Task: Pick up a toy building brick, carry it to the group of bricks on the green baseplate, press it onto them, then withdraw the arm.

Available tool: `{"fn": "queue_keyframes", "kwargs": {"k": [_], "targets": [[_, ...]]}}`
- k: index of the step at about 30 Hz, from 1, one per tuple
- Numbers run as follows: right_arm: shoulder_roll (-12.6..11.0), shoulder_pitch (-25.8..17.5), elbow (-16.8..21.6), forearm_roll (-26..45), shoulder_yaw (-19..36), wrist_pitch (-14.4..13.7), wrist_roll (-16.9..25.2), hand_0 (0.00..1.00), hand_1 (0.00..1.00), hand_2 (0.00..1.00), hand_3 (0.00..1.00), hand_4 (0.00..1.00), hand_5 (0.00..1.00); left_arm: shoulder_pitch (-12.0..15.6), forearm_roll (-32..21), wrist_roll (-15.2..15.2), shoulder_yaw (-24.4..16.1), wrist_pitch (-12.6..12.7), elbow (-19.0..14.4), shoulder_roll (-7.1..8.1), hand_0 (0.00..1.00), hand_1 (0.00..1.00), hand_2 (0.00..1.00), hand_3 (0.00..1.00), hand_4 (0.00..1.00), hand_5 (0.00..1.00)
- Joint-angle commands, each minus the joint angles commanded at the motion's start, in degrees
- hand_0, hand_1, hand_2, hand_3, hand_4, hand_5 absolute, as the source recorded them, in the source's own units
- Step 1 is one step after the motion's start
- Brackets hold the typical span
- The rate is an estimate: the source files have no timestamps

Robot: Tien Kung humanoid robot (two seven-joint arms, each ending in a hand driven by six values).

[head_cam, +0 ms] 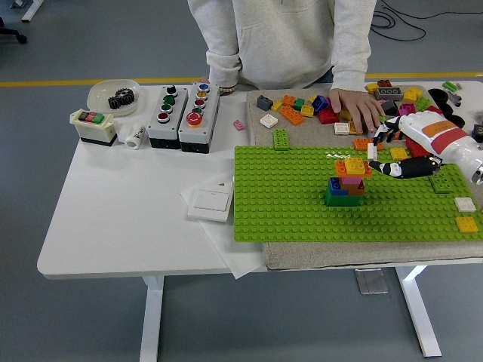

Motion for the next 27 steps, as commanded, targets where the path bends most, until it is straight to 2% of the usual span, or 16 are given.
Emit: {"fn": "queue_keyframes", "kwargs": {"k": [27], "targets": [[1.3,2.0,-3.1,-1.0,-2.7,-0.3,0.6,0.461,0.505,0.558,0.527,0.797,0.458,-0.3,0.0,0.2,0.4,0.2,0.0,0.05,0.819,0.805,0.807,0.604,0.679,0.595]]}}
